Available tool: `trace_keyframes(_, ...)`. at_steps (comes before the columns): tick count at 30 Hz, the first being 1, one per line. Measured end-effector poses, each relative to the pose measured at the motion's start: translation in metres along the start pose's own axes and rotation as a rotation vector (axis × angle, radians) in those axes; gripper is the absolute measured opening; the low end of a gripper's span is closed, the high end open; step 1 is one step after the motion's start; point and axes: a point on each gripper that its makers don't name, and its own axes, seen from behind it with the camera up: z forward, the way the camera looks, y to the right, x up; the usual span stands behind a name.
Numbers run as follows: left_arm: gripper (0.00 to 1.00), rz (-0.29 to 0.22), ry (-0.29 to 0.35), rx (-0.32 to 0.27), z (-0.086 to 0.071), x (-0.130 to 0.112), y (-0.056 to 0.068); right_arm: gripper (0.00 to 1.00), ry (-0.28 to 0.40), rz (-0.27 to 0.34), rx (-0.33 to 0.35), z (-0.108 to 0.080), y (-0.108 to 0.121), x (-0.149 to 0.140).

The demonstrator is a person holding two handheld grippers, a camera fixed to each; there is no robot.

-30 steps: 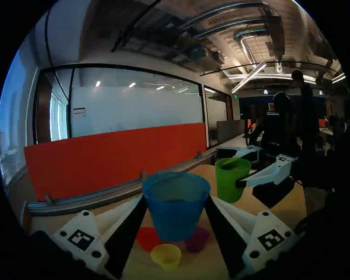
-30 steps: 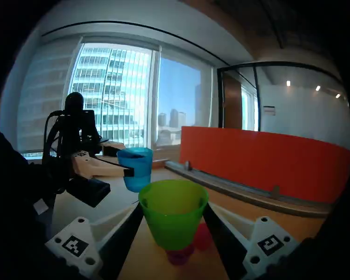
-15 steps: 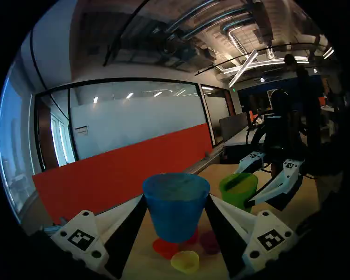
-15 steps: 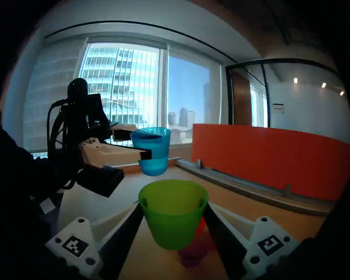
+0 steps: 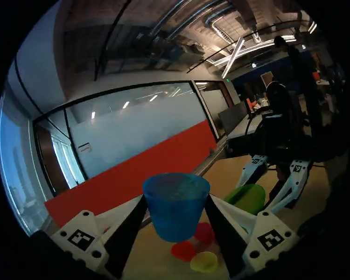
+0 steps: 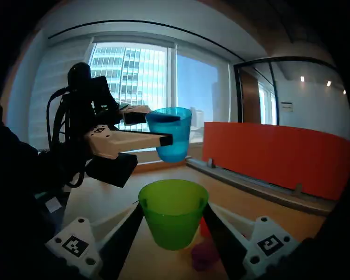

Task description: Pour water

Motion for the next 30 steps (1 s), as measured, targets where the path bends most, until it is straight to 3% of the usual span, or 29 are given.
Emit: trace_keyframes(30,0.85,0.357,-0.006,0.032,-0.006,0.029,0.001,0.9,-0.012,-0.004,0.048,0.017,-0.017,-0.011)
